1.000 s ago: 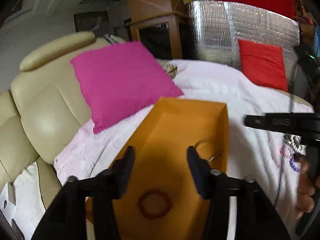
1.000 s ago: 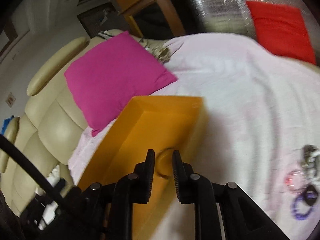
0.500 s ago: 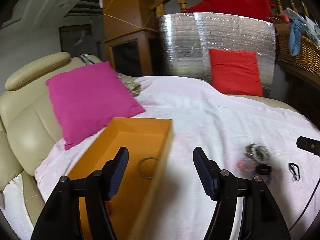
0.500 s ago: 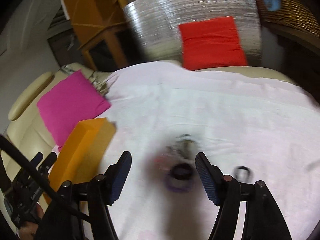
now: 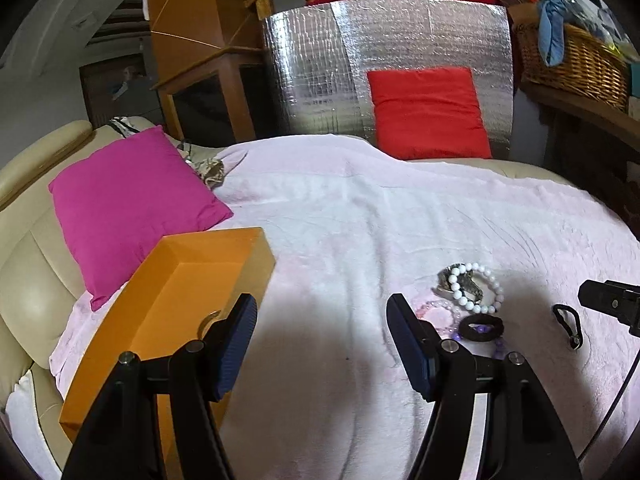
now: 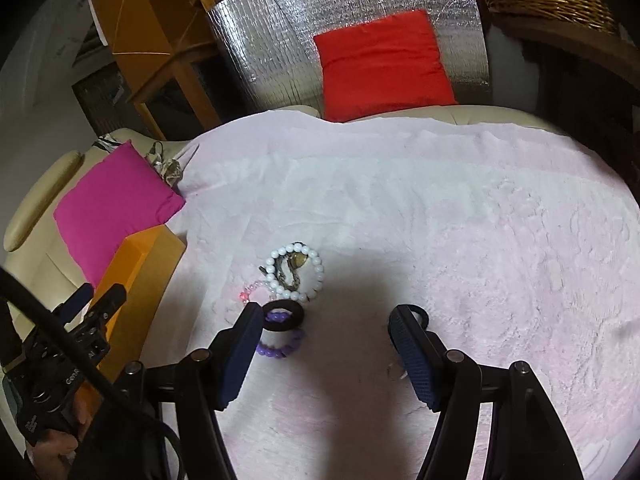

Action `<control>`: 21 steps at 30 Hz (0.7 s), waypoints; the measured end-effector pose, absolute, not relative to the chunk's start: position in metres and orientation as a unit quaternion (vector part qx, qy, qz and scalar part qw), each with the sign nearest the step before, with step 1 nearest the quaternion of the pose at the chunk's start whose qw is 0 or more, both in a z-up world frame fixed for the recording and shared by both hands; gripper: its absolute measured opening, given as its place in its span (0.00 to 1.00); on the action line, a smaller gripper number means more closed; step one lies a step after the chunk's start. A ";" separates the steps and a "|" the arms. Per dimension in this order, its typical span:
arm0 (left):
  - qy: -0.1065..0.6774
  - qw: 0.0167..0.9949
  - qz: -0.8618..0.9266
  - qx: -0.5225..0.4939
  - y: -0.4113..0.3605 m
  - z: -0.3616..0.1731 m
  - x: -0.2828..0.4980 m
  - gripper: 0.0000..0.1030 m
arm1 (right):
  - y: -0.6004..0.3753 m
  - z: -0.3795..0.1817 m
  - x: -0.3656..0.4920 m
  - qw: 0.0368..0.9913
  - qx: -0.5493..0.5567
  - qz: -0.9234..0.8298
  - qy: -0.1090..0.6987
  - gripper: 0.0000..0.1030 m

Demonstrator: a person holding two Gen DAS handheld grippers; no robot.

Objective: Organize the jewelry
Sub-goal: 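Move both open tools back to the remaining bracelets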

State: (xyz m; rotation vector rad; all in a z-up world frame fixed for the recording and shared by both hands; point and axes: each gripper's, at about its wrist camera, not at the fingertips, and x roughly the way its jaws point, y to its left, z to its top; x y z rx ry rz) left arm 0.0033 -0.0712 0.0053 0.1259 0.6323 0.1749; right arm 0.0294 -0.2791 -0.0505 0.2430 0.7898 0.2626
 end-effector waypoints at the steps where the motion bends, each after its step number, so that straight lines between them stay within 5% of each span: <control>1: 0.312 0.944 0.084 0.063 -0.073 0.005 0.005 0.66 | -0.280 -0.051 0.029 0.907 0.118 0.129 0.383 0.69; 21: 0.334 0.937 0.073 0.078 -0.088 -0.004 0.016 0.66 | -0.284 -0.059 0.032 0.901 0.130 0.133 0.392 0.69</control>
